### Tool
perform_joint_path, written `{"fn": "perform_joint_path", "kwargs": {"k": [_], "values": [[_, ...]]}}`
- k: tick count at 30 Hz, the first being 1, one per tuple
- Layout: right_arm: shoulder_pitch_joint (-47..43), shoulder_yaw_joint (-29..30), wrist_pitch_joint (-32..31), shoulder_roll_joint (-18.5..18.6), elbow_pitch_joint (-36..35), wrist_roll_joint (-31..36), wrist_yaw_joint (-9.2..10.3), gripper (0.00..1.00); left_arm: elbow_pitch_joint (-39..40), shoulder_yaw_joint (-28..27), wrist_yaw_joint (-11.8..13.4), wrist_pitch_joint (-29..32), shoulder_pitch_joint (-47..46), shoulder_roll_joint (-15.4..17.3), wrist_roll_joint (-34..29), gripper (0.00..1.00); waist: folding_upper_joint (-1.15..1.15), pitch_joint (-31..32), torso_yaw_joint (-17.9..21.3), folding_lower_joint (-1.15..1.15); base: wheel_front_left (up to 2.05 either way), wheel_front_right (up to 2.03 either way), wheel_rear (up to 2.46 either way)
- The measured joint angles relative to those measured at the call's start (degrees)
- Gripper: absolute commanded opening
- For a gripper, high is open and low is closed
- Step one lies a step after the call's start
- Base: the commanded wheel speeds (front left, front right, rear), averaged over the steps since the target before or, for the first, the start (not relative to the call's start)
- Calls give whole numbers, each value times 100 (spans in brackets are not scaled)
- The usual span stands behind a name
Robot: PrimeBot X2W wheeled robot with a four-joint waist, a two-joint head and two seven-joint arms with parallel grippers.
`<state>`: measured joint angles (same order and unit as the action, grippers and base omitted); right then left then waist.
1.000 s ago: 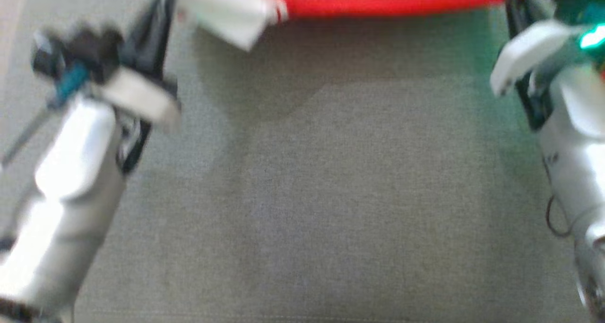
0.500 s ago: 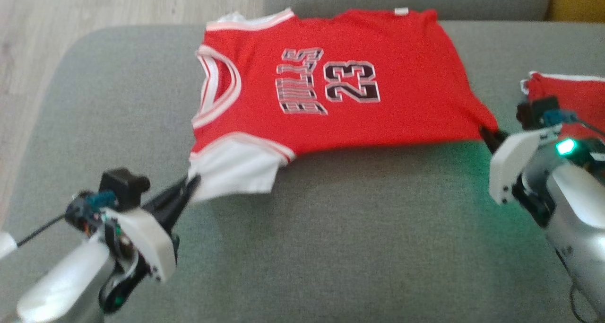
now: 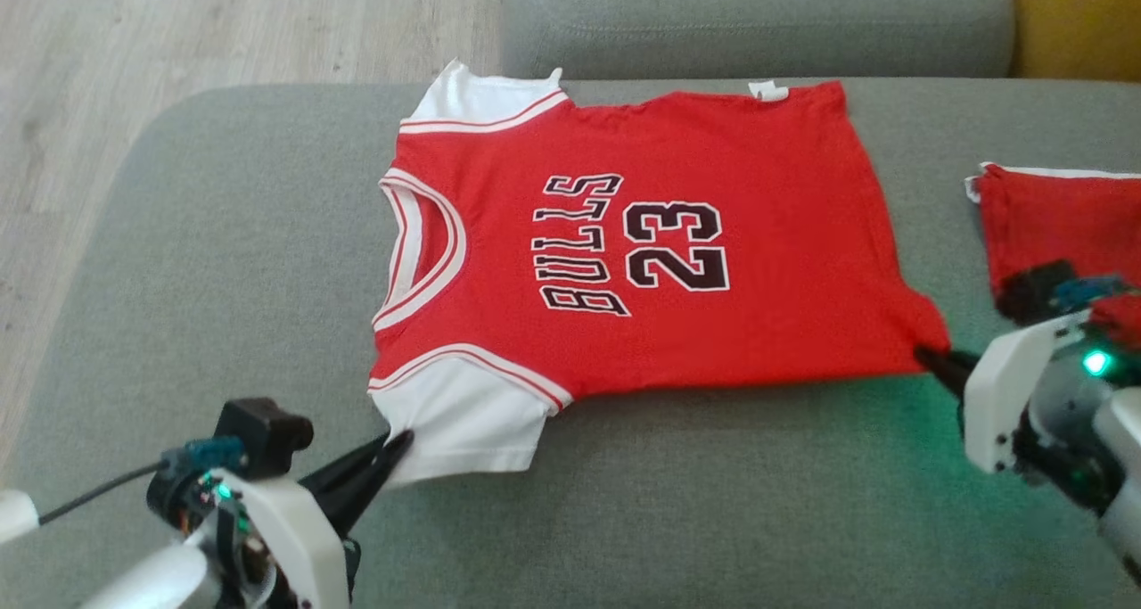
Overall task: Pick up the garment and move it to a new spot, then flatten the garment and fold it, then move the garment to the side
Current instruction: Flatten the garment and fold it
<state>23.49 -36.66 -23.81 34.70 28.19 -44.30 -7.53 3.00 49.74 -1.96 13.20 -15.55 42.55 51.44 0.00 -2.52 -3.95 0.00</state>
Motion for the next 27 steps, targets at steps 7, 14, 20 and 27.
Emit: {"fn": "perform_joint_path", "kwargs": {"k": [7,14,20,27], "values": [[60,598,-94,-25,-290,252,0,0,-129,-191,-16,-15,-543,-30,-19,0,0,-355,-22,0,0,0,0],[472,1032,-297,-424,-256,623,-1,0,-793,-369,-218,96,-1476,-297,8,0,0,-801,-4,1,0,0,0],[1024,1268,-393,-751,65,958,0,0,-1617,-326,-412,398,-2331,-542,-68,0,0,-1156,42,1,0,0,0],[1612,1314,-383,-1017,520,1377,-1,0,-2558,-77,-517,444,-3196,-825,-298,0,0,-1509,120,1,0,0,0]]}}
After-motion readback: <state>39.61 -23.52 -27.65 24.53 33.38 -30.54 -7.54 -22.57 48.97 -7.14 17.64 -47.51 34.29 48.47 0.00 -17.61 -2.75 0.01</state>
